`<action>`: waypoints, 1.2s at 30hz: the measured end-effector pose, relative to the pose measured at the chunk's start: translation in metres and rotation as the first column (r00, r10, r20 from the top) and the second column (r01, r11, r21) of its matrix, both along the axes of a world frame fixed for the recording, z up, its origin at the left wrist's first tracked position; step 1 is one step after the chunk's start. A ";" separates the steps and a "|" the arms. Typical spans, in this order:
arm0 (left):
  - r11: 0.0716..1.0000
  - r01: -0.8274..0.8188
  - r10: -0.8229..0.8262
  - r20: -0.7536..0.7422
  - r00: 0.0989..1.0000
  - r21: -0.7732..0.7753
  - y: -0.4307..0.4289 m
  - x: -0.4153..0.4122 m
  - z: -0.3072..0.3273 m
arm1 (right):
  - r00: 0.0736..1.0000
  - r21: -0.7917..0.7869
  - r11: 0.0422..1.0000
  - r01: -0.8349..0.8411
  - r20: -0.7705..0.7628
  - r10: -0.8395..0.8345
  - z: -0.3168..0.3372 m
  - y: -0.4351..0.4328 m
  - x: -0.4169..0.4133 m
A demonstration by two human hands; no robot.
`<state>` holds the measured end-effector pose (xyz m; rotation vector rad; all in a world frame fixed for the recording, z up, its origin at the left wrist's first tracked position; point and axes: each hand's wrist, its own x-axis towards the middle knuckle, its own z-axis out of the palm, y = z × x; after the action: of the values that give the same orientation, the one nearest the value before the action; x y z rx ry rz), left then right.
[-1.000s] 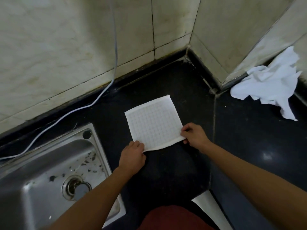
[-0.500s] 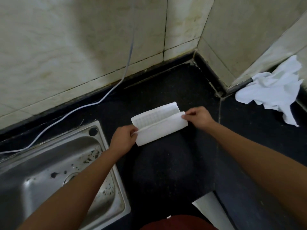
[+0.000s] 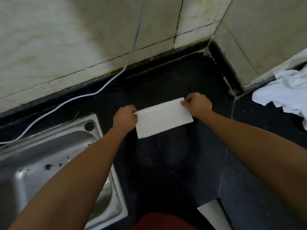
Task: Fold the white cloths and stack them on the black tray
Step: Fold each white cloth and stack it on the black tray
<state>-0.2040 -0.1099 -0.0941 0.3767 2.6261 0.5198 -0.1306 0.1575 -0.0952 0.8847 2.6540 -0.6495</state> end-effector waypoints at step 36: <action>0.975 0.217 -0.223 -0.246 0.943 -0.050 -0.066 0.069 0.005 | 0.998 -0.508 0.859 0.059 0.013 -0.061 0.055 -0.102 -0.002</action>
<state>-0.1350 -0.1759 -0.0895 0.7642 2.7772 0.3901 -0.1329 0.0552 -0.0403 0.8021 2.2750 -1.2908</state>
